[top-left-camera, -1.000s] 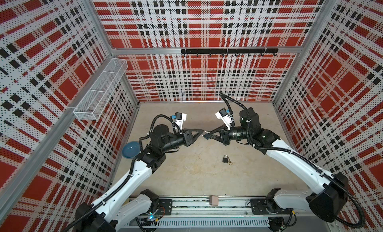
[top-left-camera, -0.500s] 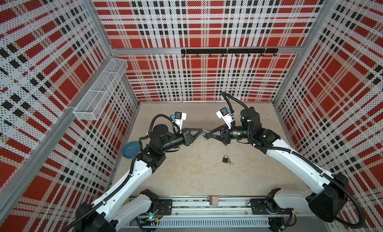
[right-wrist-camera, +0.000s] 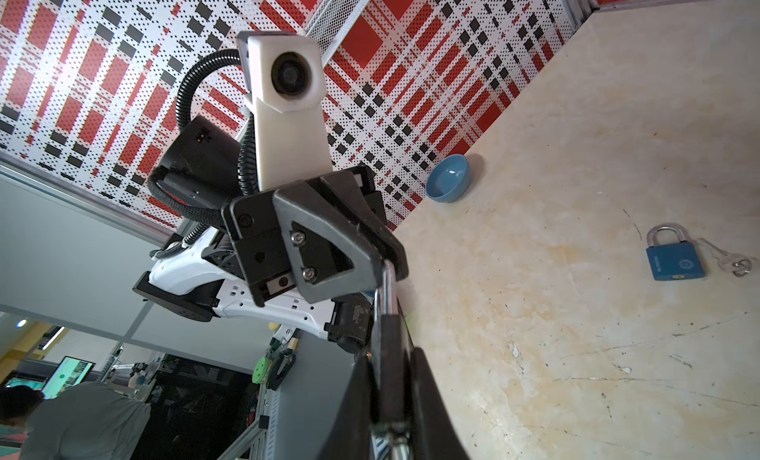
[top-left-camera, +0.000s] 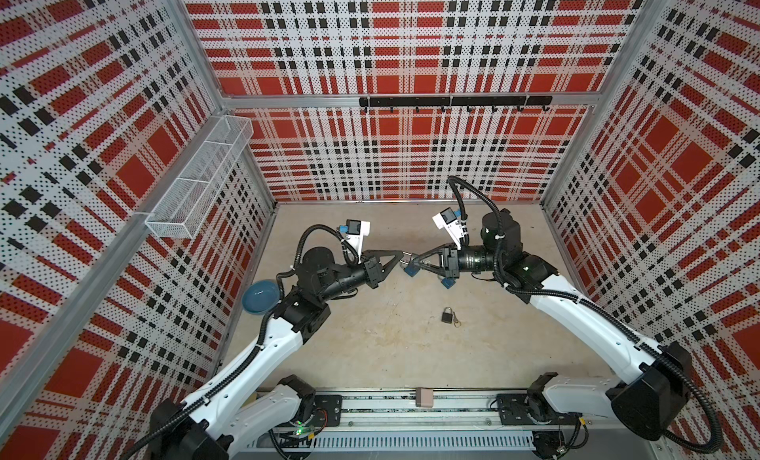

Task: Lock with the key

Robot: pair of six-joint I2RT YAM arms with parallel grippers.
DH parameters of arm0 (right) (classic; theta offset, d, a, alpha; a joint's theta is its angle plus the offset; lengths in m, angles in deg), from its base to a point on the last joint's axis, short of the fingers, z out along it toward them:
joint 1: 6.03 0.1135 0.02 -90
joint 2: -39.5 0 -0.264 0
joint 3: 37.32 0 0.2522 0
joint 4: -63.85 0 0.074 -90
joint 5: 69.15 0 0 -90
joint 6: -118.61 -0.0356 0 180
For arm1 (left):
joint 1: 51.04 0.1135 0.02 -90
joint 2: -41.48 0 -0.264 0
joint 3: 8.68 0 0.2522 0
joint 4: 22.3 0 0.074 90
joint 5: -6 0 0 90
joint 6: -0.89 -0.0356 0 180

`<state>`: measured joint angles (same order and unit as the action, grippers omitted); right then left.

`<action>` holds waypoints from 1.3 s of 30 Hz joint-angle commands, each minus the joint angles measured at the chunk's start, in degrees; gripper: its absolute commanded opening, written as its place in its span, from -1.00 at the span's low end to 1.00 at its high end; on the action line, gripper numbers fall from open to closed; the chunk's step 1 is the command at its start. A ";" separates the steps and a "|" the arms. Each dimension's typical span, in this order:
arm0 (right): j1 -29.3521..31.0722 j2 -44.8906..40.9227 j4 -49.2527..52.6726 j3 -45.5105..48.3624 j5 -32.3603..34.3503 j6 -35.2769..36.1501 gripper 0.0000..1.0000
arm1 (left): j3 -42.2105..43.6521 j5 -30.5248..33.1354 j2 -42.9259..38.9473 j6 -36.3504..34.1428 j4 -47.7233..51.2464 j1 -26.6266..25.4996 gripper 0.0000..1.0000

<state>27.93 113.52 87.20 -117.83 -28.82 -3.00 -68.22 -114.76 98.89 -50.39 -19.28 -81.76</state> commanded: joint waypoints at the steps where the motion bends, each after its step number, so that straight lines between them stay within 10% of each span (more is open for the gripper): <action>1: 1.41 -0.76 -10.55 -1.45 -5.91 -1.34 -1.00 | 1.61 1.34 2.42 -2.41 3.45 -1.73 -1.00; 39: 1.26 1.80 -14.66 -1.11 -4.21 -4.00 -1.00 | 6.81 5.35 1.39 2.67 -0.41 -13.25 -1.00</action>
<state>26.99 115.29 85.14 -117.69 -31.15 -8.69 -63.76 -101.04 98.21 -48.95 -24.86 -89.25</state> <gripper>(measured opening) 0.140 0.084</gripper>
